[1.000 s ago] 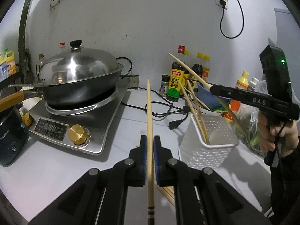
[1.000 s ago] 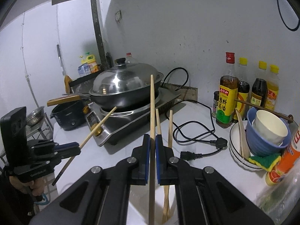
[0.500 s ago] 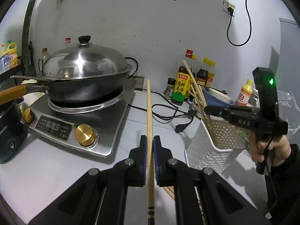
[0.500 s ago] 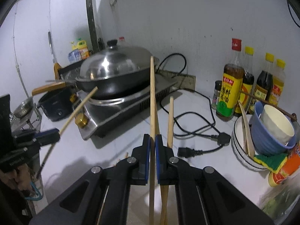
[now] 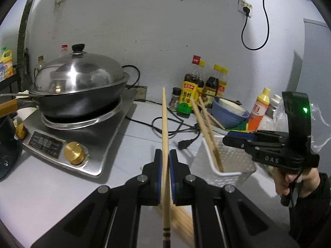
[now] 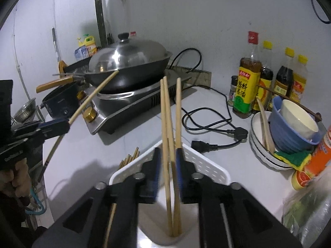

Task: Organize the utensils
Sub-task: 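Lower the chopstick into the white holder with the right tool, then open the right tool to release the chopstick into the holder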

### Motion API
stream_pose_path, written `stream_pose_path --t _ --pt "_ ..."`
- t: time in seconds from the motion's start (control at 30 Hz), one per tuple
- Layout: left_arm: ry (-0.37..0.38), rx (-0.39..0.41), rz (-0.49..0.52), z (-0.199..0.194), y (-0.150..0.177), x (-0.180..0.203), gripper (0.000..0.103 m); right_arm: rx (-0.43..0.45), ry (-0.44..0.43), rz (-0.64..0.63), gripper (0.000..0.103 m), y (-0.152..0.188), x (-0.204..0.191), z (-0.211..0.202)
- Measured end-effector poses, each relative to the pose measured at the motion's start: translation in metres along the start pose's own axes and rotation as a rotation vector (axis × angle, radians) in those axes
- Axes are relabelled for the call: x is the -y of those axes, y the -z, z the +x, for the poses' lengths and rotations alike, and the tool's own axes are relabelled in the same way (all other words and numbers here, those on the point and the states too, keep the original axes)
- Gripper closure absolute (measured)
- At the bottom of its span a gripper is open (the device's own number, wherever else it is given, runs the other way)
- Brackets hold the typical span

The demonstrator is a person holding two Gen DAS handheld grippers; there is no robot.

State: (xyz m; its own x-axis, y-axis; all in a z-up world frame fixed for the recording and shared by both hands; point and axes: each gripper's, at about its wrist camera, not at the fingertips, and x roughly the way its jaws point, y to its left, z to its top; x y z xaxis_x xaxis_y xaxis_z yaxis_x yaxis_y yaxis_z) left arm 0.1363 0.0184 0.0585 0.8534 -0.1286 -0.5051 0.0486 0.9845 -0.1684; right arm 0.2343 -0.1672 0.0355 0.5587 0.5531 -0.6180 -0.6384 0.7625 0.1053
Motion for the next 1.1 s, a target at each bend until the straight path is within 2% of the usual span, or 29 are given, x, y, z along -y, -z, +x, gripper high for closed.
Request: stream_pose_path --t 0.23,0.47,0.7,0.97,1.1 --pt "0.039 0.006 -0.016 0.016 -0.016 0.026 0.097 0.066 -0.003 0.022 0.076 0.006 0.016 -0.033" --pt "0.081 0.007 -0.027 0.041 -0.035 0.053 0.097 0.111 0.007 0.06 0.058 0.014 0.039 -0.052" --pt "0.128 -0.004 -0.147 0.078 -0.05 0.064 0.097 0.151 -0.013 0.116 0.054 0.021 0.061 -0.061" --pt "0.085 0.019 -0.261 0.108 -0.051 0.072 0.097 0.171 -0.013 0.117 0.051 0.024 0.074 -0.062" --pt "0.042 0.055 -0.312 0.113 -0.051 0.073 0.097 0.186 -0.008 0.138 0.05 0.026 0.085 -0.063"
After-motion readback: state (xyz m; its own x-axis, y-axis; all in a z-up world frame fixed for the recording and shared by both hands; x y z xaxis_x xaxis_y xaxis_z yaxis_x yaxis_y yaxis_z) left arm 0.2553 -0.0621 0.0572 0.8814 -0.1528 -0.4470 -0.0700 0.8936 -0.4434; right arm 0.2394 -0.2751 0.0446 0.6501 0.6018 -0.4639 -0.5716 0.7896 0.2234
